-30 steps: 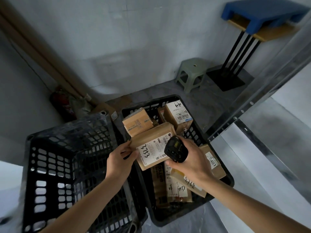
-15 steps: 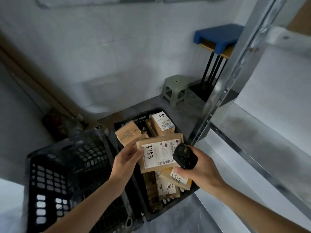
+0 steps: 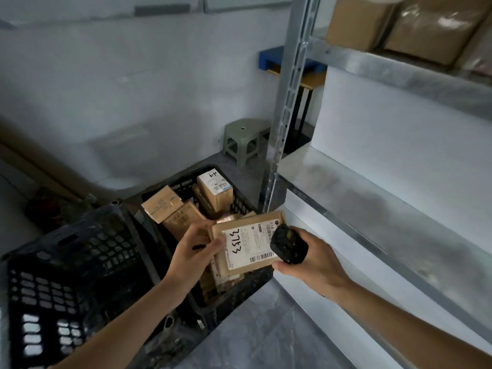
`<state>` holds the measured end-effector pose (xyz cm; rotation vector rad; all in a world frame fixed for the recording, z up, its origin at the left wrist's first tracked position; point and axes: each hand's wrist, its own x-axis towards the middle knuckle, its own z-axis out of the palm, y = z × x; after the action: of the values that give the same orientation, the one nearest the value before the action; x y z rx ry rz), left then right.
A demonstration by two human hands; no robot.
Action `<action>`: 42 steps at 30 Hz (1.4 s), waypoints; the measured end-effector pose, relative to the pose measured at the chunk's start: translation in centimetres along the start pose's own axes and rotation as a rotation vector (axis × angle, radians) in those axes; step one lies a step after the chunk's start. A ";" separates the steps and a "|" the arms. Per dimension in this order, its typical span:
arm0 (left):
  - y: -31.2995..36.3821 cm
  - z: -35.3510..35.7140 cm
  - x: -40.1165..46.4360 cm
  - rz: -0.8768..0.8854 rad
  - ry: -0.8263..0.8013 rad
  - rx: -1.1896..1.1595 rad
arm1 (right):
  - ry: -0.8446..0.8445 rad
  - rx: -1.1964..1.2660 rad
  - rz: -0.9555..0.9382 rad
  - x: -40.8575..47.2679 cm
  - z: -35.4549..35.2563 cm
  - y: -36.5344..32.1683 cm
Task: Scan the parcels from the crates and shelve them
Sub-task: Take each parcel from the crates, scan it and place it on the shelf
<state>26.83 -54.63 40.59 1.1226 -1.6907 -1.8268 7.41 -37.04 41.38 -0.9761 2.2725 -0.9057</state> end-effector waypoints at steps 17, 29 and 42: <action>-0.9 1.5 -0.9 -0.013 -0.179 0.233 | -0.008 -0.254 0.025 -1.4 -3.9 0.2; -0.2 1.3 -0.7 0.035 -0.091 0.239 | 0.057 -0.379 -0.058 -1.2 -2.9 -1.0; 1.7 2.4 -1.0 0.116 0.023 0.197 | 0.005 -0.756 -0.078 -2.4 -4.2 -1.3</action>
<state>25.14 -52.68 42.36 1.0926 -1.9132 -1.5992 6.73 -34.26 45.49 -1.3609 2.6381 -0.0334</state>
